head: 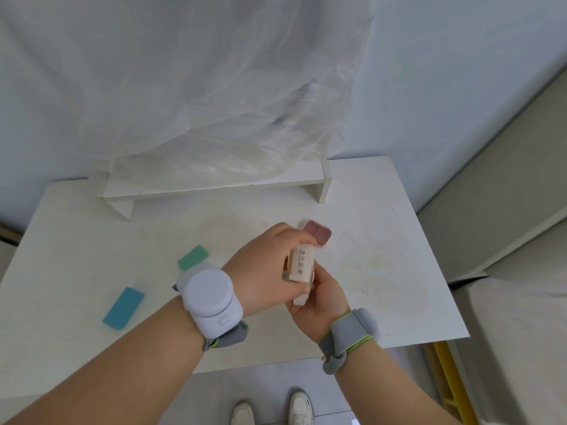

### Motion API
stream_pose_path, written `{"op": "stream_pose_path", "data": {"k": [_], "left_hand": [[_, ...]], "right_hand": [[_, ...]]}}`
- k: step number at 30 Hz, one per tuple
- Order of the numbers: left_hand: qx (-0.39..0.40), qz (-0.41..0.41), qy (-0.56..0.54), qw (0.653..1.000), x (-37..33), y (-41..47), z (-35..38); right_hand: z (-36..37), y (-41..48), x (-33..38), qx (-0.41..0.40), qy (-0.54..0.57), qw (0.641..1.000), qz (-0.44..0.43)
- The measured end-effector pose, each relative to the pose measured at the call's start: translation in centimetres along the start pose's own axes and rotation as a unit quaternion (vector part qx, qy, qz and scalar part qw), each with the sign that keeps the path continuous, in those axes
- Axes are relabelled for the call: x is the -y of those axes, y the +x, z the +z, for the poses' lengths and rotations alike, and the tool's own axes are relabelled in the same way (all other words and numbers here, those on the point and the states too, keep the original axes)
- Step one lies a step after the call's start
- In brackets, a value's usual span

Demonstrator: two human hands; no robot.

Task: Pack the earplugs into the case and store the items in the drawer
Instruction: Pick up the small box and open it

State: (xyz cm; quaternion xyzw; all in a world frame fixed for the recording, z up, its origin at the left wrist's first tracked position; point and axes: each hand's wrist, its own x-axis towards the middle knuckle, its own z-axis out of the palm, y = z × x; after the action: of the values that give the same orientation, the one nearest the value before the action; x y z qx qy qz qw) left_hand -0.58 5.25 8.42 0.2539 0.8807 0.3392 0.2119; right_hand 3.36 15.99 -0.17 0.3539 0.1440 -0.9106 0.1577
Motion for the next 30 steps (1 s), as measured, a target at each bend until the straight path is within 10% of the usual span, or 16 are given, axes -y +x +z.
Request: {"op": "stream_pose_path", "data": {"k": [11, 17, 22, 30], "left_hand": [[-0.071, -0.098, -0.218, 0.968, 6.6, -1.1, 0.4], [-0.053, -0.146, -0.214, 0.964, 10.8, -0.8, 4.2], [-0.062, -0.143, -0.135, 0.979, 11.9, -0.5, 5.7], [-0.066, -0.149, -0.053, 0.985, 12.5, -0.2, 5.9]], "right_hand": [[-0.8, 1.1, 3.5, -0.067, -0.213, 0.960, -0.166], [-3.6, 3.1, 4.3, -0.115, -0.656, 0.696, -0.268], [-5.6, 4.6, 3.8, -0.028, -0.812, 0.469, -0.347], [-7.2, 5.2, 3.5, -0.049, -0.795, 0.391, -0.462]]}}
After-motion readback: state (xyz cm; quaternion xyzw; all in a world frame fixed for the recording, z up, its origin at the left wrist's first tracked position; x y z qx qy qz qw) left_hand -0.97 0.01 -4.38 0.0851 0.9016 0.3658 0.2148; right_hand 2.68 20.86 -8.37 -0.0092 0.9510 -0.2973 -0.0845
